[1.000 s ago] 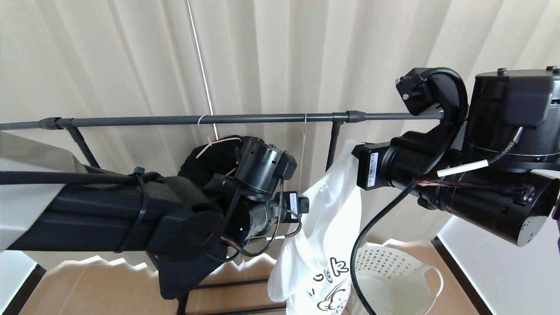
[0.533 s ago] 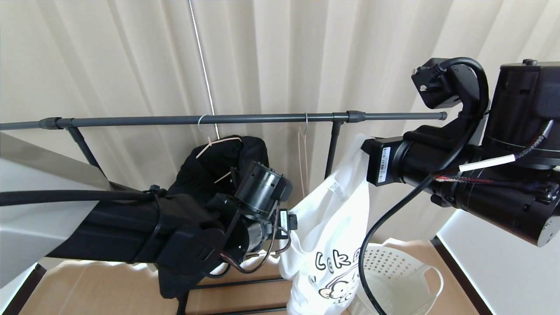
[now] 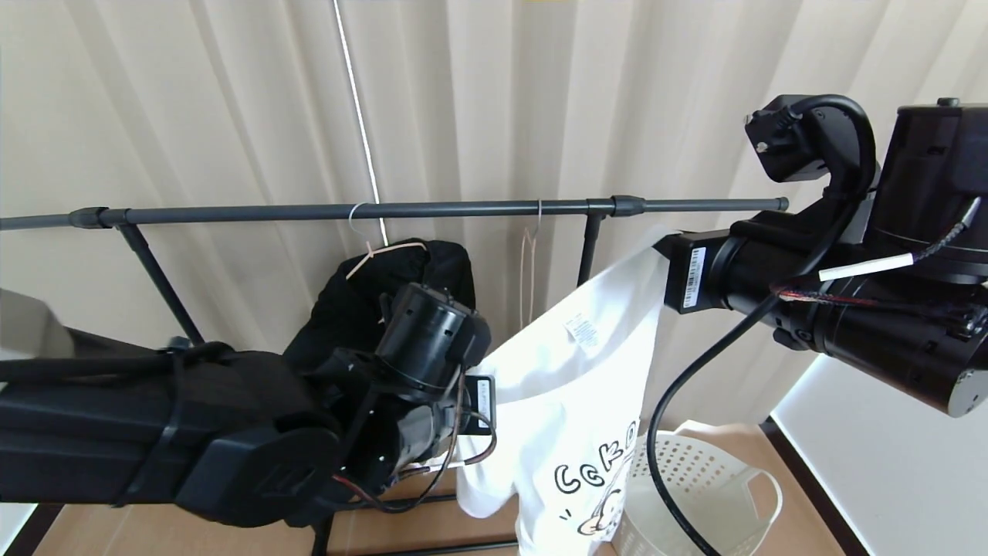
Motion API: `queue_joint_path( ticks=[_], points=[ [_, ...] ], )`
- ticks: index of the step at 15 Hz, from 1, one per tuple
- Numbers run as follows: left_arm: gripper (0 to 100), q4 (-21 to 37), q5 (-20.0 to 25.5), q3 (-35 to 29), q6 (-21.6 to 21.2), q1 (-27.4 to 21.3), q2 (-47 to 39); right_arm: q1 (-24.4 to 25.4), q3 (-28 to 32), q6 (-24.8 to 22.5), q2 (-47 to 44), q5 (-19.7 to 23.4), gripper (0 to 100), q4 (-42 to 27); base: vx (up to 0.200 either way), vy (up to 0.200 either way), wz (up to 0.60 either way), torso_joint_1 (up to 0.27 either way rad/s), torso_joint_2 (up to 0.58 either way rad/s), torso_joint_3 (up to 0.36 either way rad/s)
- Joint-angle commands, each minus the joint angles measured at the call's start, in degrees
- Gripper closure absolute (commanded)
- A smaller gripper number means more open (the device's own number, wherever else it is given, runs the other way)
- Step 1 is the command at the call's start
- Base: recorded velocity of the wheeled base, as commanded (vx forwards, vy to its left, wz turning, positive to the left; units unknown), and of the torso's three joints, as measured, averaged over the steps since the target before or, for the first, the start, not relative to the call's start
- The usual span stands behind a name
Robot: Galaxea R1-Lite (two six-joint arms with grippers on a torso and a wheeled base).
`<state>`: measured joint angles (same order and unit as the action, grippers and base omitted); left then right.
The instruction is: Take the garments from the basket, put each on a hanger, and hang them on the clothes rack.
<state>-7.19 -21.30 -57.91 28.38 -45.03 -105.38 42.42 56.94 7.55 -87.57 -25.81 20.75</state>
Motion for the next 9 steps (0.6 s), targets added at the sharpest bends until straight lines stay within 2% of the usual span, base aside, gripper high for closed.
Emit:
queue_joint_path(
  ticks=[1, 3, 5, 6, 7, 9],
  points=[
    [100, 0.2, 0.0, 0.7, -2.7, 0.0, 8.7, -0.5, -0.9, -0.8, 0.0, -0.1, 100, 0.0, 0.000, 0.000, 0.00, 0.000, 0.00, 0.000],
    [100, 0.2, 0.0, -0.1, -8.0, 0.2, 12.7, -0.5, -1.9, -2.1, -0.4, -1.0, 100, 0.1, 0.000, 0.000, 0.00, 0.000, 0.00, 0.000],
    [100, 0.2, -0.1, -0.9, -10.9, 0.7, 14.1, -0.3, -2.3, -2.9, -0.7, -2.0, 100, 0.0, 0.000, 0.000, 0.00, 0.000, 0.00, 0.000],
    [100, 0.2, -0.1, -1.5, -12.8, 1.1, 15.5, -0.1, -3.8, -5.1, -0.7, -2.3, 100, 0.0, 0.000, 0.000, 0.00, 0.000, 0.00, 0.000],
    [100, 0.2, -0.1, -0.8, -13.2, 1.4, 16.3, -0.1, -4.9, -6.8, -0.7, -2.3, 100, 0.1, 0.000, 0.000, 0.00, 0.000, 0.00, 0.000],
    [100, 0.0, -0.2, -0.1, -13.2, 1.5, 16.6, 0.1, -5.2, -7.0, -0.3, -2.2, 100, 0.1, 0.000, 0.000, 0.00, 0.000, 0.00, 0.000]
  ],
)
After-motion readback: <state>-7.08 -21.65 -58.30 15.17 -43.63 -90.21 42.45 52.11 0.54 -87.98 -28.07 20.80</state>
